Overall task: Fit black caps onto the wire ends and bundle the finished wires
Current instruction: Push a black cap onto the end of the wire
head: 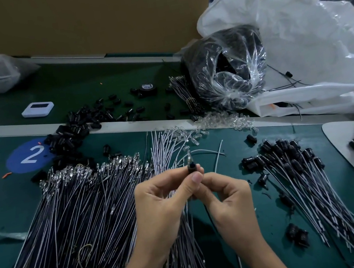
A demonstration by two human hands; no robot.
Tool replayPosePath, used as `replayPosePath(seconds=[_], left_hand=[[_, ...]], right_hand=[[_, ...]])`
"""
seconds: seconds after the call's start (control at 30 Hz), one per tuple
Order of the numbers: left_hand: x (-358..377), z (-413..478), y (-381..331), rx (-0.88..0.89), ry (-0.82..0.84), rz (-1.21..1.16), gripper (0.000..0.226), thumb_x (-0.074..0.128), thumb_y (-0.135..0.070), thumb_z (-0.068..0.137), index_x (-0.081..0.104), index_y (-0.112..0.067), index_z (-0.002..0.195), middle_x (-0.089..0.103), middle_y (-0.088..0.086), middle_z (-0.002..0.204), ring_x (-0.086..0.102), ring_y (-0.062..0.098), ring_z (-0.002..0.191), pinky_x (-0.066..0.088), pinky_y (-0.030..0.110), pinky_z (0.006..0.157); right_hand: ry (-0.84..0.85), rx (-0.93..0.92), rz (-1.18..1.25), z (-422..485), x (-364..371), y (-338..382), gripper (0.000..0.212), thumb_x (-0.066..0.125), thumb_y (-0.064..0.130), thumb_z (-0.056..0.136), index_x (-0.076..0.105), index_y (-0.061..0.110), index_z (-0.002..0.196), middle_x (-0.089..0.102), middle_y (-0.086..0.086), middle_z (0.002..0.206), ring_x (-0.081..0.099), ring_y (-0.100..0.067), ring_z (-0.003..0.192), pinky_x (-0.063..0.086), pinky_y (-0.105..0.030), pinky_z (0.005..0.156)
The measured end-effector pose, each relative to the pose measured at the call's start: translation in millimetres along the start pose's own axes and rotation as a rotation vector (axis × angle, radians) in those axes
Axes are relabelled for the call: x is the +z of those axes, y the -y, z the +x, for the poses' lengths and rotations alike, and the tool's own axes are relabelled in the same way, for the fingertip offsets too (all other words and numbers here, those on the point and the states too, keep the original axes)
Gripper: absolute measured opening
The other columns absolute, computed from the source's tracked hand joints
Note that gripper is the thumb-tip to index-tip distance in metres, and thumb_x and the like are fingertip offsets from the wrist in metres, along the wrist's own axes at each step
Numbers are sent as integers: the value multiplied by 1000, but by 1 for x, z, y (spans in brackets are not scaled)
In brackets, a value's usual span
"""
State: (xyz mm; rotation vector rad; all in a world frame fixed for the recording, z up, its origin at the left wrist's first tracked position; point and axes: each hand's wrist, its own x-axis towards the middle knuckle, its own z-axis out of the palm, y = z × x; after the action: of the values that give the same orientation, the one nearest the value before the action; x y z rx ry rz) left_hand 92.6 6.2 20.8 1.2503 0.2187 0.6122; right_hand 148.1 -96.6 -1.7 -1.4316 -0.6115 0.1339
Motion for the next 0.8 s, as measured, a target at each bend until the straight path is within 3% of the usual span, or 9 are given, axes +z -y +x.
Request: replayPosePath(seconds=[0.17, 0.3, 0.47, 0.63, 0.8], left_hand=[[-2, 1, 2, -18, 35, 44, 23, 81, -27, 67, 80, -24, 89, 77, 6, 88, 73, 22, 84, 56, 23, 71], [-3, -1, -1, -18, 2, -4, 35, 77, -33, 71, 75, -29, 105, 76, 4, 96, 72, 17, 89, 55, 20, 68], [-2, 1, -2, 31, -88, -60, 14, 77, -12, 70, 80, -22, 80, 75, 3, 87, 70, 10, 76, 55, 19, 59], [-3, 2, -5, -29, -79, -159, 17, 77, -25, 58, 80, -23, 74, 76, 3, 86, 70, 9, 79, 54, 17, 66], [-5, 3, -5, -34, -52, -143, 16, 79, -20, 57, 80, -21, 73, 75, 3, 81, 69, 9, 75, 55, 18, 63]], right_hand=[[-1, 28, 31, 1, 0, 0, 24, 65, 22, 87, 75, 2, 93, 76, -5, 86, 73, -23, 85, 56, -26, 76], [16, 48, 14, 1, 2, -2, 17, 69, 20, 86, 76, 4, 87, 76, -5, 79, 72, -25, 77, 58, -32, 74], [30, -1, -33, 0, 5, -2, 8, 68, 12, 85, 76, 15, 86, 74, -1, 73, 71, -15, 69, 54, -21, 69], [-1, -16, -28, 0, 4, -2, 8, 68, 14, 85, 75, 17, 86, 73, -1, 70, 71, -14, 68, 54, -20, 69], [6, 1, -4, -1, 3, -1, 8, 68, 15, 86, 76, 13, 84, 73, -4, 70, 71, -18, 69, 55, -22, 69]])
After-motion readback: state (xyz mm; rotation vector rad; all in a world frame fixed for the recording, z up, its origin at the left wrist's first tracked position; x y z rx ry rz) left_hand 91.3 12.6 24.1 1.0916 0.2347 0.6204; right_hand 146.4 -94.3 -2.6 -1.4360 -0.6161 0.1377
